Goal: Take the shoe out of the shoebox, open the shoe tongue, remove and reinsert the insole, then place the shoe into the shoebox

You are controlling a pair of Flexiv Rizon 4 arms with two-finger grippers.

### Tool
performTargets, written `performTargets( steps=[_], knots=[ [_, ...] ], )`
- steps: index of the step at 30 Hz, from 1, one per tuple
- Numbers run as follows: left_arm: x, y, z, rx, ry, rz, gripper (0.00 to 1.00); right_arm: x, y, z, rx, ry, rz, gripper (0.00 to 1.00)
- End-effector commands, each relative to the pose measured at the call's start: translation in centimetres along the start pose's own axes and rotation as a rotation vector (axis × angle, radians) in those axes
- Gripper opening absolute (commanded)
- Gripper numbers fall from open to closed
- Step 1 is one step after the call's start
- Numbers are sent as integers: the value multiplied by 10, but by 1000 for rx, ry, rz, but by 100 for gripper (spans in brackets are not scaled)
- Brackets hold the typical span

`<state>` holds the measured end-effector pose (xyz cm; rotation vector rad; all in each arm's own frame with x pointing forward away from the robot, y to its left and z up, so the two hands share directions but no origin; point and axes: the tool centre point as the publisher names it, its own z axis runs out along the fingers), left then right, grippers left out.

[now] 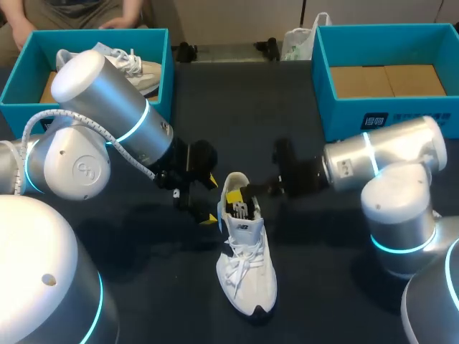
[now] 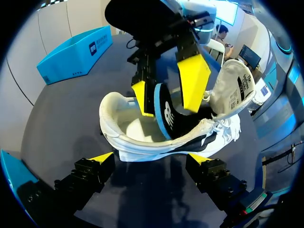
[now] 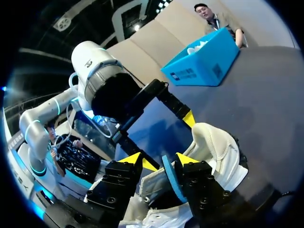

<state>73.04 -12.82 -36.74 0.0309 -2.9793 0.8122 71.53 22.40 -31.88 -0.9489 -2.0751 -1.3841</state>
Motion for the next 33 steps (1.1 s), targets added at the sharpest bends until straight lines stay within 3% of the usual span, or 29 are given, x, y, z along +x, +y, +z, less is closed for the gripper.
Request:
performTargets(
  steps=[1,9,14,17,24,26,28,29,33],
  knots=[
    [0,0,1,0,0,1,100,-2,10,-13,142,18,18,44],
    [0,0,1,0,0,1,100,-5,16,-28,251,14,59,45],
    [-13,4,-31,-14,7,33,100,-9,23,-41,291,-6,82,44],
    [-24,10,-61,-21,18,55,100,-13,29,-55,311,-46,110,43],
    [-38,26,-119,-47,24,173,100,-22,48,-87,351,-215,198,38],
    [-42,30,-133,-55,27,207,100,-23,53,-93,360,-272,214,33],
    [-48,35,-147,-61,12,217,100,-22,60,-97,360,-298,221,19],
    [-51,37,-155,-62,5,230,100,-22,63,-99,363,-322,229,0],
    [-68,49,-194,-22,4,253,100,-18,77,-102,378,-434,248,0]
  ],
)
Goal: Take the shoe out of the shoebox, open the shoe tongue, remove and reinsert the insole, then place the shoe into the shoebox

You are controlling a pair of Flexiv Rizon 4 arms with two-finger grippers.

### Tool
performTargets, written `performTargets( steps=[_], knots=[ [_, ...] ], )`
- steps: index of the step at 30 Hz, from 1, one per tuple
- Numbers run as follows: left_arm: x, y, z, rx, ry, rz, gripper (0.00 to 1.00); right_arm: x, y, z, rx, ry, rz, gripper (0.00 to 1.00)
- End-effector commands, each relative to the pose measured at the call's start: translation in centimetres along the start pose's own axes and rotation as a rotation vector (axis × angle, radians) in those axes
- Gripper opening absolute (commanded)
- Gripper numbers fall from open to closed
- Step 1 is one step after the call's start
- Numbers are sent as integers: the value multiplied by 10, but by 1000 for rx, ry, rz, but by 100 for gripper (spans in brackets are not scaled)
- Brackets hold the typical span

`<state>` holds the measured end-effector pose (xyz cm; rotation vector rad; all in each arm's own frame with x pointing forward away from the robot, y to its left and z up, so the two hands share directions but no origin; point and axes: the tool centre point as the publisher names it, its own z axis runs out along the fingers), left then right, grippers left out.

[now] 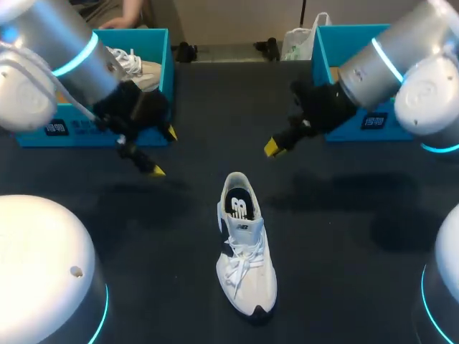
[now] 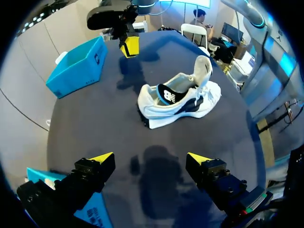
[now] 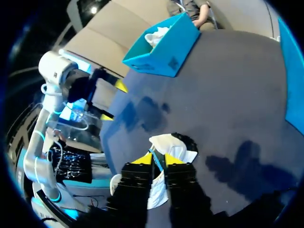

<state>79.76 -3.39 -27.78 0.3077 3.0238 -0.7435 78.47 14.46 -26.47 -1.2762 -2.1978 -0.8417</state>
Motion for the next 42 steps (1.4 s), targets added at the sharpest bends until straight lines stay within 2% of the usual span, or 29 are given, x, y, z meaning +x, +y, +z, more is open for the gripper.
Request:
performTargets(
  steps=[1,4,6,8,21,25,29,34,37,38,42],
  knots=[
    [-5,24,-71,38,3,36,100,12,8,-14,76,-170,24,0],
    [-21,43,-106,46,-26,81,100,21,13,-15,82,-253,55,0],
    [-21,43,-106,46,-26,81,100,26,14,-16,67,-296,73,0],
    [-21,43,-106,46,-26,81,100,33,14,-17,0,-305,76,0],
    [-21,43,-106,46,-26,81,100,33,14,-17,0,-305,76,0],
    [-21,43,-106,46,-26,81,100,60,20,10,10,-490,110,0],
    [-21,43,-106,46,-26,81,100,76,15,28,24,-683,180,0],
    [-21,43,-106,46,-26,81,100,83,0,39,-2,-766,239,0],
    [-21,43,-106,46,-26,81,100,86,-10,42,1,-849,288,0],
    [-21,43,-106,46,-26,81,100,88,-18,44,9,-931,358,0],
    [-21,43,-106,46,-26,81,100,88,-18,44,9,-931,358,0]
  ],
)
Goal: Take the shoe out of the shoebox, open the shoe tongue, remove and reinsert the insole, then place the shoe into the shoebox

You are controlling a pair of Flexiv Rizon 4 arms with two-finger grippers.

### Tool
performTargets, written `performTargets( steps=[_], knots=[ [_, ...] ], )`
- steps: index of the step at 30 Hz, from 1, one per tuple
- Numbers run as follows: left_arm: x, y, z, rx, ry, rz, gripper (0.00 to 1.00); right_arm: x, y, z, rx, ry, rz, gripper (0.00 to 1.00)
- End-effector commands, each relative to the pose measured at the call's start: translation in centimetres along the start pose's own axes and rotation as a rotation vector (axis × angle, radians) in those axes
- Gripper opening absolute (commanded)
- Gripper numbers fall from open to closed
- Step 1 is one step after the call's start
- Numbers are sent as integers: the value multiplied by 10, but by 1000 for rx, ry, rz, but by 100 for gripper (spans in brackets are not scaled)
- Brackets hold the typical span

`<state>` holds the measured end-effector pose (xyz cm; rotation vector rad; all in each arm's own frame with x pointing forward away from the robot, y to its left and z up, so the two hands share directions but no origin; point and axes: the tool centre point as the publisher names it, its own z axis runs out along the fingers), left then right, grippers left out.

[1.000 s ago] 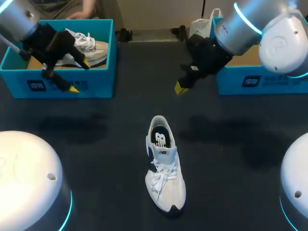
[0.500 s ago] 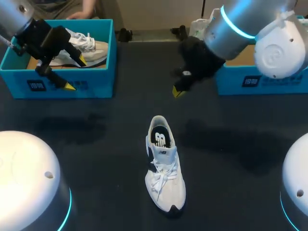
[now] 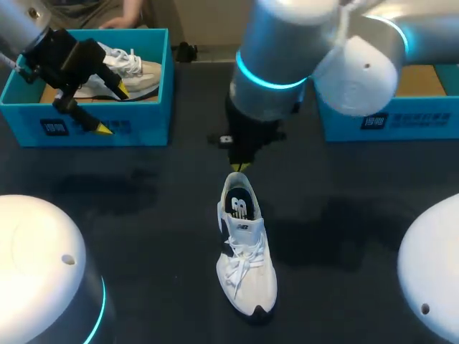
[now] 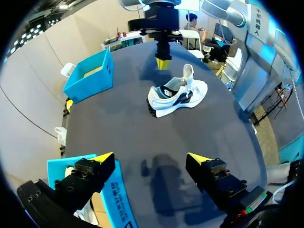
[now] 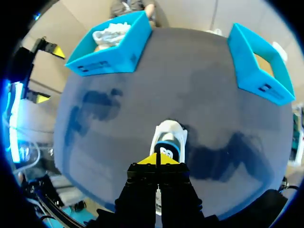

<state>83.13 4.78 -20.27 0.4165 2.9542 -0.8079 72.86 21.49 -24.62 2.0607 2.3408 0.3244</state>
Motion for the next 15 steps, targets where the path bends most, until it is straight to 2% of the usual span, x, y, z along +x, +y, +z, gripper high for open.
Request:
performTargets(
  steps=[1,9,15],
  knots=[
    [1,0,0,-2,-1,0,100,7,-2,-2,-4,-262,41,0],
    [1,0,0,-2,-1,0,100,7,-2,-2,-4,-262,41,0],
    [1,0,0,-2,-1,0,100,3,-9,22,-32,-292,58,0]
  ],
)
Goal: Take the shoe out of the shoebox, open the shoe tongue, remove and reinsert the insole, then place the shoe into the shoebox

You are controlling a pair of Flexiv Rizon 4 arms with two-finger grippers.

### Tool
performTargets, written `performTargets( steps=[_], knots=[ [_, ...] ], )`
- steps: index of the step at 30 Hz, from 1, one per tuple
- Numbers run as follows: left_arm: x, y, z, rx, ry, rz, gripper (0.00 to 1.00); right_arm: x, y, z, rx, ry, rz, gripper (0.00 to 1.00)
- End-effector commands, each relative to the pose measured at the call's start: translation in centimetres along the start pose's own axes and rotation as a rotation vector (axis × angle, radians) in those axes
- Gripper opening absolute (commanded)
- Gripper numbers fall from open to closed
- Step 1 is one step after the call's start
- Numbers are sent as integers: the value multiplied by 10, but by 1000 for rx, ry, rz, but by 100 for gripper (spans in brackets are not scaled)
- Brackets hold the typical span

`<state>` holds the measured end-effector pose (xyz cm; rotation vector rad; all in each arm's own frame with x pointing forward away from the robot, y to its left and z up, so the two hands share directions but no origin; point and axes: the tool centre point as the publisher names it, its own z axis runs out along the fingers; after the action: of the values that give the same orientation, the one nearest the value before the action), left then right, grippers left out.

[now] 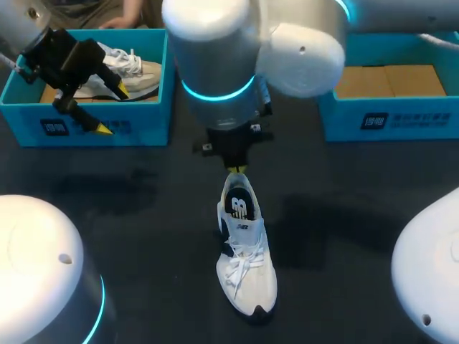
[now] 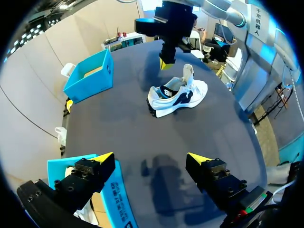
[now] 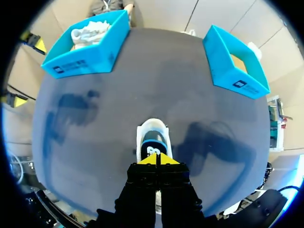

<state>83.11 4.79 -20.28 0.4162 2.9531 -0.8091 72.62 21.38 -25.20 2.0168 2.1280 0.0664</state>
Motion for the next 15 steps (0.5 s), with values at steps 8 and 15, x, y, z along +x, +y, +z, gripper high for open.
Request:
performTargets(
  steps=[8,15],
  knots=[
    [1,0,0,-3,0,0,100,20,-19,27,-2,-152,75,0],
    [1,0,0,-3,0,0,100,20,-19,27,-2,-152,75,0]
  ],
)
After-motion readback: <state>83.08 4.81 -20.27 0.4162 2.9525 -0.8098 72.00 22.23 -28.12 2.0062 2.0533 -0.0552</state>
